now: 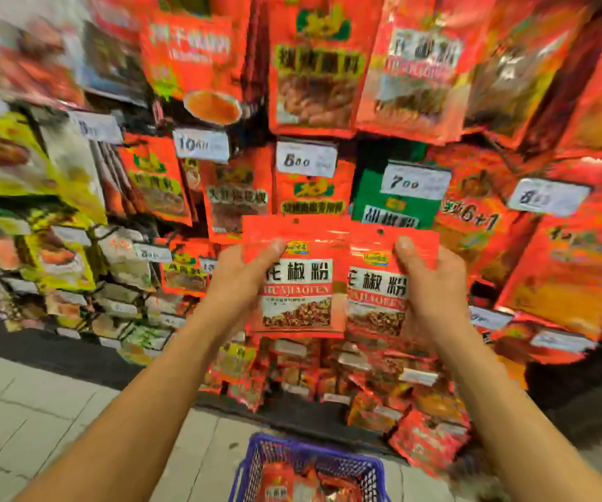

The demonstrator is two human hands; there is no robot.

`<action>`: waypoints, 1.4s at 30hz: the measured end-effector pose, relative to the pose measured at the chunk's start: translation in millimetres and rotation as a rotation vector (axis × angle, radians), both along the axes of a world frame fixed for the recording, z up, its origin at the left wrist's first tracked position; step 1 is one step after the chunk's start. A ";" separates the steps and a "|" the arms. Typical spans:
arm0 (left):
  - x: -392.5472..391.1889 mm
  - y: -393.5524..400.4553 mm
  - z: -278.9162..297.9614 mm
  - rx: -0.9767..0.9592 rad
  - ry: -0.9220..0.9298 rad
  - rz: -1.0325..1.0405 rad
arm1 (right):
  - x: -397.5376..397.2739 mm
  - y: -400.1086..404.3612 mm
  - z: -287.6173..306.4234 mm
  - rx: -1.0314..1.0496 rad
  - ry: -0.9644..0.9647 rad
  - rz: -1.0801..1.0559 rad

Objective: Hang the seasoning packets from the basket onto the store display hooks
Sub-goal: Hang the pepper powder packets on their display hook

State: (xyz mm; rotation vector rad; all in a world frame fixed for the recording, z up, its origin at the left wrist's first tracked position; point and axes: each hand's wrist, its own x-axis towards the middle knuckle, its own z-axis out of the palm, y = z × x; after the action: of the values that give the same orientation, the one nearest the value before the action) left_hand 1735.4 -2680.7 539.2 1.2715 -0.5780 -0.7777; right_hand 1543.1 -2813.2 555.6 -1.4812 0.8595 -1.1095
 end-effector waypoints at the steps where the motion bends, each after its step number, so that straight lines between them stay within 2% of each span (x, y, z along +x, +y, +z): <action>1: -1.2 -5.2 21.3 -0.032 -0.023 -0.001 | -3.2 -4.3 19.1 -0.025 -0.048 -0.011; 3: -2.7 -14.4 58.4 -0.086 -0.049 0.019 | -8.4 -13.8 53.6 -0.077 -0.113 -0.033; 10: -1.5 -31.2 145.1 -0.183 -0.129 -0.011 | -7.9 -37.1 145.4 -0.271 -0.144 -0.068; 20: -2.2 -54.5 192.2 -0.206 -0.214 0.027 | 24.9 -82.6 217.3 -0.166 -0.126 -0.096; 29: 3.6 -70.6 203.8 -0.208 -0.262 -0.003 | 33.2 -92.7 237.4 -0.111 -0.109 -0.179; 42: 7.2 -83.7 209.2 -0.226 -0.275 -0.006 | 39.9 -100.5 246.4 -0.205 0.006 -0.252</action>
State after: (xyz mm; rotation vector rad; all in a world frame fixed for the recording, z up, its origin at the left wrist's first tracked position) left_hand 1742.6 -2764.4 748.4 1.1737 -0.8671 -0.5273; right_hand 1583.0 -2913.7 802.0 -1.5736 0.9799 -1.4148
